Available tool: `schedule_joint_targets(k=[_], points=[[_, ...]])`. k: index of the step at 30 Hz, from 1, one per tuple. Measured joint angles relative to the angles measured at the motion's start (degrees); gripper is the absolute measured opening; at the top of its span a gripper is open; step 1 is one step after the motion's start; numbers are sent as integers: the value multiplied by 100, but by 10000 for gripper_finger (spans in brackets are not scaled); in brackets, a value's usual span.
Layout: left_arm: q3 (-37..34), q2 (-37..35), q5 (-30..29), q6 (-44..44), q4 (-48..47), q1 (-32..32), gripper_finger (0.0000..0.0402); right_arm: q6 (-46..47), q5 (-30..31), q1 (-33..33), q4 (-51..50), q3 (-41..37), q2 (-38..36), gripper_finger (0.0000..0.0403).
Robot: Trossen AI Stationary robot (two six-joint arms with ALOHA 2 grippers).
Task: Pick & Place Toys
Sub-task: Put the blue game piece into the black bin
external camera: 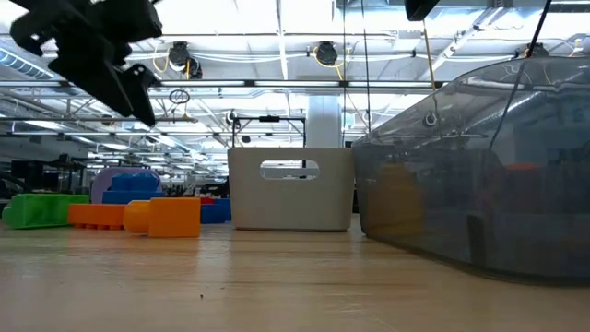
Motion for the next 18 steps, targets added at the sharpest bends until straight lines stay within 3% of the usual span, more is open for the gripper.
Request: schedule_joint_targets(k=[10,18], points=[[0,1341,597,510,308,562,271,-257,-2,0,-196,-2,-2,73],[0,1935,870,699,483,1003,271,-395,-4,0,-547,-2,-2,73]])
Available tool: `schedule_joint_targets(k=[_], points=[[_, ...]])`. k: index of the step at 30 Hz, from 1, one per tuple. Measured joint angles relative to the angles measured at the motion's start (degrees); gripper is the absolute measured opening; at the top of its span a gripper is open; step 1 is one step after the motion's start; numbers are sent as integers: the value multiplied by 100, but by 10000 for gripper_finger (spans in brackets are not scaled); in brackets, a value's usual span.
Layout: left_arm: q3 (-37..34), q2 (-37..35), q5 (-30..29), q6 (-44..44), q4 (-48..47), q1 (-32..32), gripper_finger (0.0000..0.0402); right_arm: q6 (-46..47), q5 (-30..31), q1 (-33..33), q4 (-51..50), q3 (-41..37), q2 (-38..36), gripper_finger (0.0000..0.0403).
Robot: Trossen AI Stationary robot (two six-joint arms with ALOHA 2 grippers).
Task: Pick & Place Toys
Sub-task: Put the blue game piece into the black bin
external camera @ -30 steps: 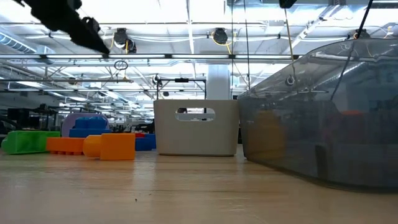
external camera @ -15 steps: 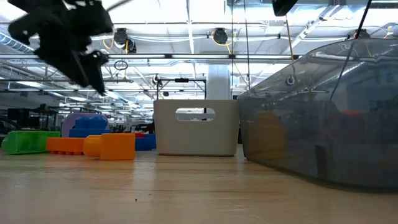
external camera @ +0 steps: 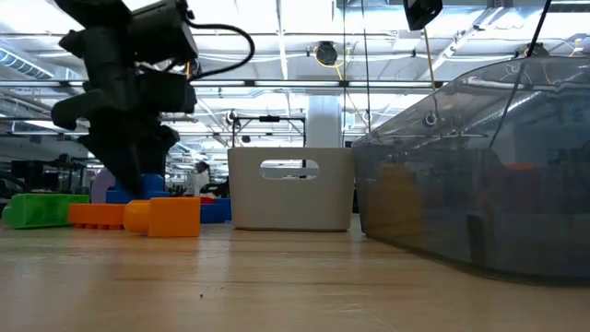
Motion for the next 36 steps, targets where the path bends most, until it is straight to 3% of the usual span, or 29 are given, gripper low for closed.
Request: schedule_joint_targets(k=[6,16,31,36], points=[[0,129,175,39,15,173,257,-407,0,-2,-144,0,0,73],[103,132,182,98,47,321,143,-1027,0,-255,-111,0,0,73],[1748,-246,162,920,-577,319,154,-2744,2,-903,733,-7,-68,73],[2154,-232,247,1145,-125,317,142,-3038,-2,-905,842,-7,-67,73]])
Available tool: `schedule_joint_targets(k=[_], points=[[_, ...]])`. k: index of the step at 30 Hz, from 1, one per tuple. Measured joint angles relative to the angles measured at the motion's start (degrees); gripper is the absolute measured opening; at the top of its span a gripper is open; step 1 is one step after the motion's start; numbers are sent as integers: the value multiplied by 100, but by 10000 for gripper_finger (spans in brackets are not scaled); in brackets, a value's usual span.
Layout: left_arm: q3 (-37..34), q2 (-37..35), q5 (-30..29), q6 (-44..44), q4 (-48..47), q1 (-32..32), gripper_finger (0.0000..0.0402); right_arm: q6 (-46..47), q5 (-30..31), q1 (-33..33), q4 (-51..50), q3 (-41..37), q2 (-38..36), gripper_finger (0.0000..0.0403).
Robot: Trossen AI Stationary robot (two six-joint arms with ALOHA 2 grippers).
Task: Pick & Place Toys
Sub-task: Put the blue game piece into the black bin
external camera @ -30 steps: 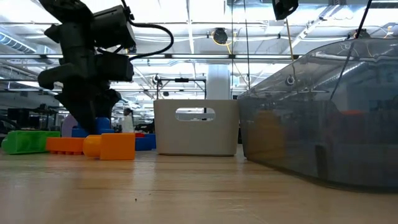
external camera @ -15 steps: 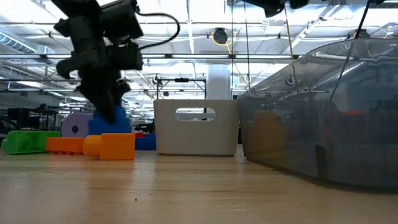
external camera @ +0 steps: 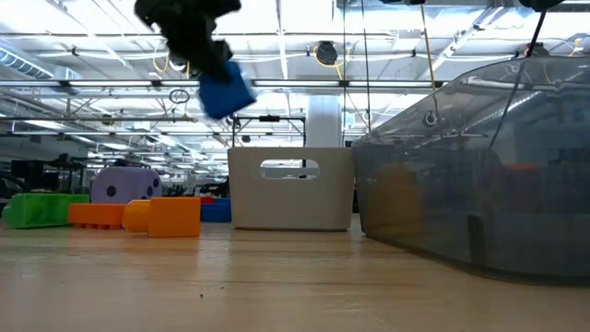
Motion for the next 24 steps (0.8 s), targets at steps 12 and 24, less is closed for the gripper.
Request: schedule_joint_targets(k=[12,24], points=[[8,120,41,395,1010,-4,144,1084,-572,-650,158,2,-1,119],[24,465,-142,444,1795,54,151,1962,-1207,-1591,-356,219,76,263]])
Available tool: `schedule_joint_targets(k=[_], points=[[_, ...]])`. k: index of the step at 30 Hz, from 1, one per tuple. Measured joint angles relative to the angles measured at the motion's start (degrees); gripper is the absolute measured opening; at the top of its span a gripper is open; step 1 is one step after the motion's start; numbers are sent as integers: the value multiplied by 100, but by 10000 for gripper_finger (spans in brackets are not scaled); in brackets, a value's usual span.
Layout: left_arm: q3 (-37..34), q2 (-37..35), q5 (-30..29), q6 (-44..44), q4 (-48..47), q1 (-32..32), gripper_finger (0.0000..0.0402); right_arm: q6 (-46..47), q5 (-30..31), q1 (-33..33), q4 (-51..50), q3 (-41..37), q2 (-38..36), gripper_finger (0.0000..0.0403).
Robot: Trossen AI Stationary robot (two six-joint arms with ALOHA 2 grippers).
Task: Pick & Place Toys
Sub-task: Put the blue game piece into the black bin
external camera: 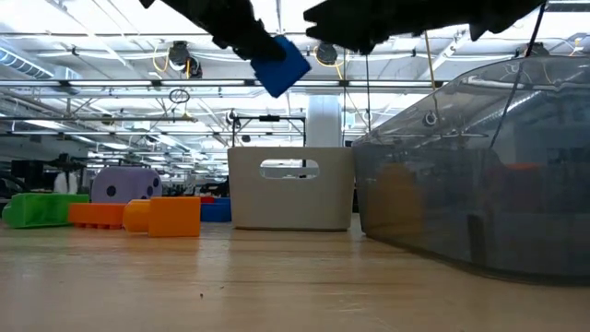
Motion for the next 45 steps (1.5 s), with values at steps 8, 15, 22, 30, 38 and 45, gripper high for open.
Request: schedule_joint_targets(k=[8,15,22,30,38,45], points=[[57,71,262,-51,481,125,152,187,15,-53,-328,4,-2,285],[78,103,675,-135,913,123,145,137,330,-81,-392,4,-2,274],[78,103,947,-147,1258,130,156,187,261,-132,-291,4,-2,265],[78,103,1480,-264,1986,125,146,170,-312,-148,16,4,-2,262],[76,372,1776,-460,2649,92,151,-77,-738,-145,348,-2,-2,251],[85,603,1879,-538,3160,92,153,-130,-758,-79,556,-1,-2,237]])
